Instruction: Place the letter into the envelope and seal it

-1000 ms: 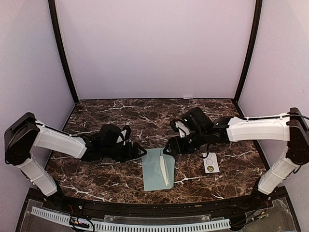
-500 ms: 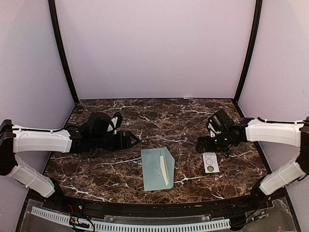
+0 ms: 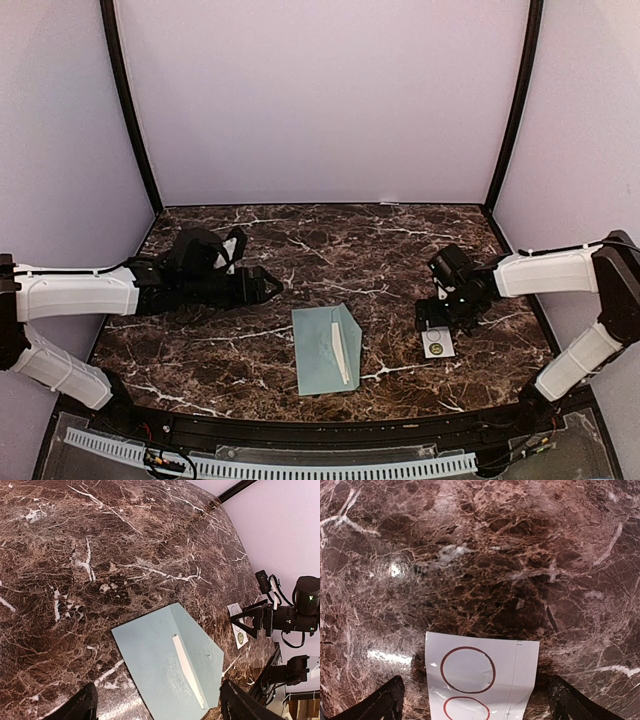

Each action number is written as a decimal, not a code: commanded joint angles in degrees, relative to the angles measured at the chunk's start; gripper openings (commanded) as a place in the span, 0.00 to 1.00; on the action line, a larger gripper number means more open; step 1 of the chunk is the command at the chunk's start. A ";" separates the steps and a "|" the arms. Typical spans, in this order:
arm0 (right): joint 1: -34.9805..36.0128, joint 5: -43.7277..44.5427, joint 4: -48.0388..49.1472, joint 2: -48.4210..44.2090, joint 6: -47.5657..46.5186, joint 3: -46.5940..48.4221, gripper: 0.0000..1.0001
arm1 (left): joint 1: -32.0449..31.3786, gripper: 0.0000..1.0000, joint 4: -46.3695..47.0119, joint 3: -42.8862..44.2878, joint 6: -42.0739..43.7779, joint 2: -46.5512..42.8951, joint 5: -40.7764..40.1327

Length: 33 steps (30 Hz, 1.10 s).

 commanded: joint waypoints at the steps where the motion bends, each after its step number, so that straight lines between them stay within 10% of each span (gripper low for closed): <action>1: -0.18 0.58 2.29 1.56 0.29 -0.38 0.95 | 0.42 0.83 -0.64 -0.81 0.42 -1.28 -0.36; 33: -0.10 -6.14 8.62 4.31 3.12 -4.36 0.07 | 0.79 0.83 1.19 -1.89 -0.39 -1.78 0.45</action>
